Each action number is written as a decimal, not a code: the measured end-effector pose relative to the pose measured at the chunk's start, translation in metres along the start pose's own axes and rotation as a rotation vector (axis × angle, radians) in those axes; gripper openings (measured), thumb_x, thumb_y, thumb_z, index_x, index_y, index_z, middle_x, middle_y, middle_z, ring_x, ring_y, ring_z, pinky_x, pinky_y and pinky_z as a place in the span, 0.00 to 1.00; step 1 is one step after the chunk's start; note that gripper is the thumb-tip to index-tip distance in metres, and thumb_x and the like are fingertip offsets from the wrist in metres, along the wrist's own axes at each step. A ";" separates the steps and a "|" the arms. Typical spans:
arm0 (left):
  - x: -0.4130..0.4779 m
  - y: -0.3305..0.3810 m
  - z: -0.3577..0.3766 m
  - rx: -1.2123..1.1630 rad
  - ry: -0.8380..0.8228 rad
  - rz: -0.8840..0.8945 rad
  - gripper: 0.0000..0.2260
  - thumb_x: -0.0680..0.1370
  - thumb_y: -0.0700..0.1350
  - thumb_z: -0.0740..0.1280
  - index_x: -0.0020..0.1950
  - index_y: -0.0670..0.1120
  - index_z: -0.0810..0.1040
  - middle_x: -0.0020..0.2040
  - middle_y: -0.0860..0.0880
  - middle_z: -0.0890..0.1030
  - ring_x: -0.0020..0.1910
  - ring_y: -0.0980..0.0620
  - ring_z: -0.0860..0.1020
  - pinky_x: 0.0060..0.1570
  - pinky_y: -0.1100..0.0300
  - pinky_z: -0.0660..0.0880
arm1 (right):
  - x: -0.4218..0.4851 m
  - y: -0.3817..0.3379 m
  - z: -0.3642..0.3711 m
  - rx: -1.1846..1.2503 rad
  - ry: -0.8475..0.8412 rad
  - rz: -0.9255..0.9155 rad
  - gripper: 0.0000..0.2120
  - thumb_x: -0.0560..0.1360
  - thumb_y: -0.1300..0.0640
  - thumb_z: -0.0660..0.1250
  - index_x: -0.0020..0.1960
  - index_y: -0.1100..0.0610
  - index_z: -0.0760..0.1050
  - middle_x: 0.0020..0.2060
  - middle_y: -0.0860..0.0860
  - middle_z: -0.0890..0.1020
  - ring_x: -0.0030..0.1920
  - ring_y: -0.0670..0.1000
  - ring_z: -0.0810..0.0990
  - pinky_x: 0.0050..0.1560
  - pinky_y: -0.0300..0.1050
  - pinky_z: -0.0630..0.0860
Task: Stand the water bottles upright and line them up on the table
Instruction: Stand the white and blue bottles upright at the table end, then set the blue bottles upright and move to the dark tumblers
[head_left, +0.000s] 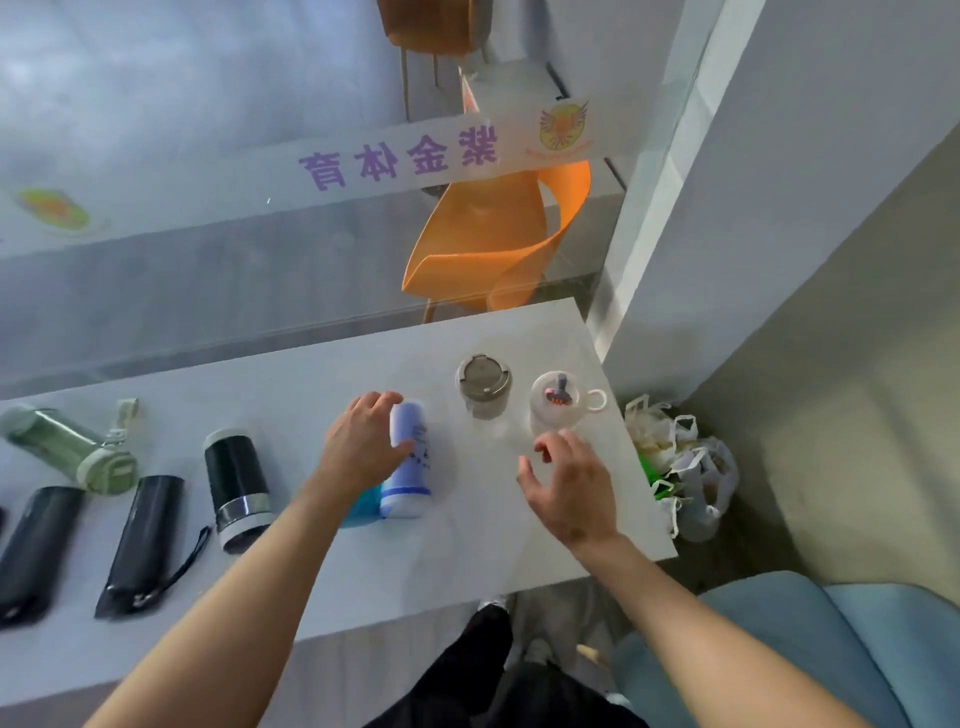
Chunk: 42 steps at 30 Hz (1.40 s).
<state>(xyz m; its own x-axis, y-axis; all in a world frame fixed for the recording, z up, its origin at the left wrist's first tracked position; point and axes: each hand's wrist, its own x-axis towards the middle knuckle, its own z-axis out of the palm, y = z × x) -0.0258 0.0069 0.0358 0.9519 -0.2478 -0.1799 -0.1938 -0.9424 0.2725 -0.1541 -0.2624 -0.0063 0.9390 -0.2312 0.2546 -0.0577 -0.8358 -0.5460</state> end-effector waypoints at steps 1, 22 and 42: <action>-0.013 -0.013 0.004 0.003 0.009 -0.053 0.28 0.78 0.56 0.76 0.76 0.50 0.75 0.70 0.46 0.80 0.67 0.42 0.79 0.64 0.46 0.79 | -0.008 -0.009 0.012 0.023 -0.075 0.003 0.10 0.77 0.47 0.71 0.49 0.53 0.76 0.42 0.48 0.78 0.43 0.53 0.77 0.43 0.54 0.80; -0.039 -0.113 0.075 -0.345 -0.506 -0.560 0.34 0.71 0.65 0.75 0.65 0.44 0.71 0.54 0.44 0.82 0.41 0.45 0.87 0.47 0.48 0.87 | -0.008 -0.126 0.154 0.157 -0.535 0.816 0.40 0.64 0.38 0.82 0.66 0.58 0.72 0.62 0.56 0.83 0.59 0.59 0.83 0.54 0.49 0.79; -0.010 -0.062 -0.003 -0.138 -0.053 0.159 0.37 0.70 0.53 0.85 0.74 0.54 0.70 0.65 0.54 0.79 0.60 0.52 0.77 0.59 0.54 0.84 | 0.005 -0.110 0.053 -0.051 -0.046 0.346 0.43 0.68 0.40 0.82 0.75 0.52 0.66 0.62 0.55 0.73 0.55 0.59 0.81 0.52 0.51 0.83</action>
<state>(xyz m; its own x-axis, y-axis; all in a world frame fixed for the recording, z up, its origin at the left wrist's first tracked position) -0.0226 0.0679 0.0232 0.8976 -0.4056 -0.1727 -0.3028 -0.8520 0.4272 -0.1253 -0.1450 0.0124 0.8751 -0.4833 0.0251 -0.3908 -0.7362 -0.5525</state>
